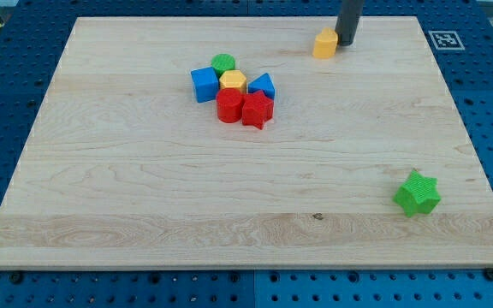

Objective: Move the yellow heart towards the group of blocks

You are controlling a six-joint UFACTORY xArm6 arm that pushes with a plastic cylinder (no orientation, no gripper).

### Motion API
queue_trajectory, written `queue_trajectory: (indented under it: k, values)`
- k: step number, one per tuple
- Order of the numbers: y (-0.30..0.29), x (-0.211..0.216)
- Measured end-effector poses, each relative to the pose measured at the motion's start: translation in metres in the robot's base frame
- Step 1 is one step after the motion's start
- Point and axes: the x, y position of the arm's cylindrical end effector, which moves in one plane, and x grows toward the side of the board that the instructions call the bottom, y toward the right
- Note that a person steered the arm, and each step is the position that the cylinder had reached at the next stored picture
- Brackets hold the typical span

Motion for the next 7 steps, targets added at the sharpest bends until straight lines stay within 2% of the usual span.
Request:
queue_trajectory:
  k: [2, 4, 5, 7]
  values:
    - [-0.043, 0.001]
    - [-0.049, 0.032]
    - [-0.077, 0.036]
    - [-0.109, 0.003]
